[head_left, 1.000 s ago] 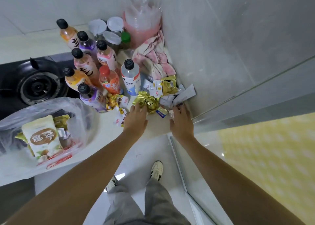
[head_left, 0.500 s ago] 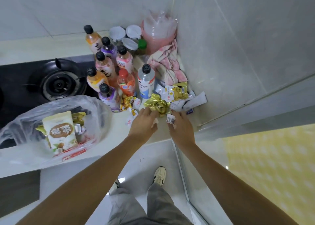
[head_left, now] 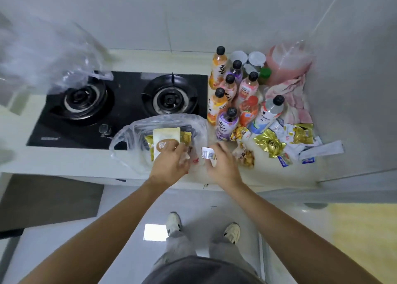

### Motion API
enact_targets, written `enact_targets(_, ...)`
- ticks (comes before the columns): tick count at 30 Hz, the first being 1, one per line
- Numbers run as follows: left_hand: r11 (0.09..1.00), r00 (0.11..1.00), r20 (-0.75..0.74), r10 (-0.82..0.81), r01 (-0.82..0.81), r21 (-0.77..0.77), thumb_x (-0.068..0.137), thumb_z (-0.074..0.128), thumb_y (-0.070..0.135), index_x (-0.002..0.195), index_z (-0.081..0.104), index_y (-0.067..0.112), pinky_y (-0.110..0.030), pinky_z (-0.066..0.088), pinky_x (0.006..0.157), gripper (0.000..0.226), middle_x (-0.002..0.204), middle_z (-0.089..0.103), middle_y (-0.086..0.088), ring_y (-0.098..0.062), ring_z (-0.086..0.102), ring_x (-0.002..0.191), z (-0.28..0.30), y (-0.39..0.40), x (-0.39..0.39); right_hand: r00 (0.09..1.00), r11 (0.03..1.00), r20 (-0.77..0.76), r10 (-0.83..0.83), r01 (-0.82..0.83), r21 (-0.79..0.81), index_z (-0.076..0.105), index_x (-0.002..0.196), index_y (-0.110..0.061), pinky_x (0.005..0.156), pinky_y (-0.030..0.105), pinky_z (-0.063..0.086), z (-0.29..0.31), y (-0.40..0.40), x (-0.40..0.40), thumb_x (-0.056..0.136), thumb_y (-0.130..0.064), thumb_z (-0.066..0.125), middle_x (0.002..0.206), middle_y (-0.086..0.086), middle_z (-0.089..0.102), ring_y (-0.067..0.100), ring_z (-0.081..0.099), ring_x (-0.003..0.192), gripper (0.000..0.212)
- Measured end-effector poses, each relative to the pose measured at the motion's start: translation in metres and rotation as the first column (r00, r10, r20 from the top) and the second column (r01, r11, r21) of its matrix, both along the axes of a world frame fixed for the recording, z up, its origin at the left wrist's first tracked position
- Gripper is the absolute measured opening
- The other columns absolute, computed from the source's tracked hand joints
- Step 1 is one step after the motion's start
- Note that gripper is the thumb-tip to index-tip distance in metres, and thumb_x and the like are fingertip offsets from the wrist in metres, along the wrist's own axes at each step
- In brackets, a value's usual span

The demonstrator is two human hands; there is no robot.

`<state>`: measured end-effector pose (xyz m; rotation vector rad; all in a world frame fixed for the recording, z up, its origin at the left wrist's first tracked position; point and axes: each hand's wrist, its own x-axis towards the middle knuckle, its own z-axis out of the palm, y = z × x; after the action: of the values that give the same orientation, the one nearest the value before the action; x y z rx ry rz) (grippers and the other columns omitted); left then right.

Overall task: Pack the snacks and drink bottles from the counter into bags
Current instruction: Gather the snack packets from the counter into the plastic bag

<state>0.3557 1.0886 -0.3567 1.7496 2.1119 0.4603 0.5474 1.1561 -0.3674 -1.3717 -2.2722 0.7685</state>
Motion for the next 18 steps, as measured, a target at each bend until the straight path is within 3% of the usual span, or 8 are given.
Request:
enact_targets(7, 0.993, 0.997, -0.038, 0.068, -0.071, -0.091, 0.087, 0.069, 0.023, 0.118, 0.056, 0.016, -0.037, 0.052, 0.078, 0.034, 0.122, 0.051, -0.004, -0.027, 0.05, 0.115, -0.005, -0.01, -0.079, 0.982, 0.986, 0.09, 0.169, -0.169, -0.001, 0.063, 0.119, -0.013, 0.082, 0.042, 0.055, 0.004, -0.004, -0.092, 0.084, -0.011, 0.071, 0.119, 0.002, 0.052, 0.028, 0.063, 0.097, 0.036)
enact_targets(11, 0.994, 0.999, -0.034, 0.042, -0.046, -0.104, 0.09, 0.066, 0.021, 0.119, 0.055, 0.016, -0.04, 0.052, 0.083, 0.031, 0.123, 0.05, -0.004, -0.027, 0.048, 0.119, -0.013, 0.004, -0.094, 0.969, 0.989, 0.219, 0.11, -0.129, 0.073, 0.065, 0.12, -0.011, 0.095, 0.041, 0.052, -0.008, 0.013, -0.114, 0.082, -0.009, 0.075, 0.116, 0.005, 0.056, 0.028, 0.063, 0.101, 0.039)
enact_targets(15, 0.995, 0.998, -0.046, 0.038, -0.041, -0.09, 0.094, 0.061, 0.013, 0.124, 0.056, 0.013, -0.042, 0.051, 0.091, 0.031, 0.127, 0.049, -0.006, -0.029, 0.045, 0.122, -0.019, 0.021, -0.1, 0.953, 0.992, 0.304, 0.012, -0.049, 0.116, 0.067, 0.116, -0.009, 0.097, 0.041, 0.052, -0.017, 0.031, -0.116, 0.083, -0.005, 0.075, 0.121, 0.008, 0.058, 0.028, 0.063, 0.105, 0.034)
enact_targets(18, 0.992, 0.991, -0.115, 0.066, -0.078, -0.096, 0.087, 0.059, -0.001, 0.125, 0.056, 0.011, -0.041, 0.048, 0.095, 0.04, 0.132, 0.047, -0.009, -0.03, 0.041, 0.124, -0.023, 0.026, -0.102, 0.937, 0.995, 0.348, 0.014, -0.047, 0.087, 0.064, 0.127, -0.012, 0.103, 0.041, 0.05, -0.021, 0.034, -0.116, 0.085, -0.016, 0.078, 0.13, 0.007, 0.056, 0.028, 0.063, 0.113, 0.045)
